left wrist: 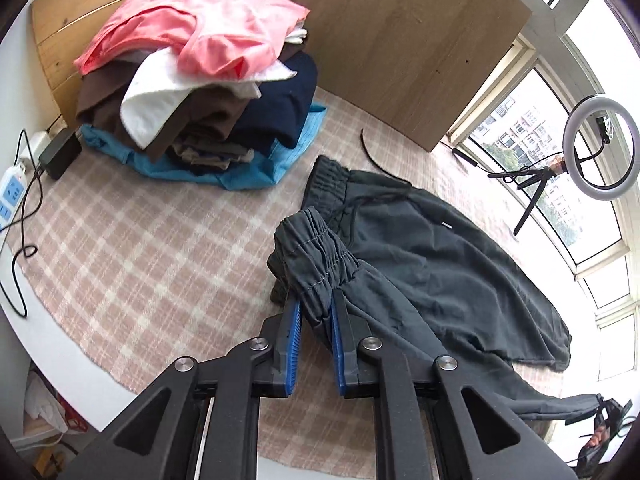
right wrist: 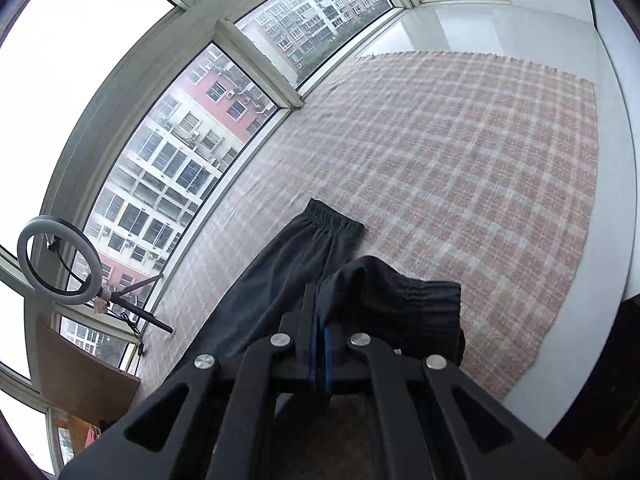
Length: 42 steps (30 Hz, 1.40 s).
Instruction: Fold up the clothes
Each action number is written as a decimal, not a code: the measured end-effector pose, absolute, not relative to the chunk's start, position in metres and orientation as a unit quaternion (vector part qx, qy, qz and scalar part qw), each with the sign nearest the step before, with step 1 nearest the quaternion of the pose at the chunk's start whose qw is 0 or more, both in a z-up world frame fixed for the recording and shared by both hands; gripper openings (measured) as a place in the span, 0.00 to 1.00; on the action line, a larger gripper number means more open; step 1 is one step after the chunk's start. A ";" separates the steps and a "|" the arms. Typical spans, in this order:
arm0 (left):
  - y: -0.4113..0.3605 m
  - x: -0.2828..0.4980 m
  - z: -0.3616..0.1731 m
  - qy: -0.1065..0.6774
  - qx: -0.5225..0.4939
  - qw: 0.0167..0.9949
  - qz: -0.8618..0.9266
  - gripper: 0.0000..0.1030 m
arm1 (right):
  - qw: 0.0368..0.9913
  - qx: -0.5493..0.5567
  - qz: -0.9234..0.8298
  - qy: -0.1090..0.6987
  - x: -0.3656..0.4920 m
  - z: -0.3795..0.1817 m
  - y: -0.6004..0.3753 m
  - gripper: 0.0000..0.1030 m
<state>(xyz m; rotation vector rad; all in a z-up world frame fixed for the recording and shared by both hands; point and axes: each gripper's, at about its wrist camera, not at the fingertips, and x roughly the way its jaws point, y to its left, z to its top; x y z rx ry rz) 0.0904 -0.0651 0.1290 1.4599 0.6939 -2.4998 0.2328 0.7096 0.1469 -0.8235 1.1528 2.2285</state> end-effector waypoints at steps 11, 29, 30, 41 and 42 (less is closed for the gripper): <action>-0.073 -0.033 0.127 0.200 0.510 0.077 -0.833 0.12 | 0.279 -0.357 0.809 0.374 0.078 0.141 0.722 0.02; -0.063 -0.167 0.060 0.129 0.589 0.093 -0.792 0.46 | 0.216 -0.427 0.774 0.414 -0.007 0.050 0.761 0.23; -0.064 -0.165 0.062 0.123 0.592 0.087 -0.792 0.46 | 0.208 -0.412 0.783 0.417 0.006 0.057 0.764 0.28; -0.056 -0.124 0.083 0.076 0.592 0.083 -0.798 0.48 | 0.196 -0.427 0.799 0.376 0.071 0.042 0.769 0.35; -0.054 -0.121 0.084 0.070 0.596 0.077 -0.796 0.49 | 0.189 -0.430 0.798 0.379 0.067 0.037 0.765 0.35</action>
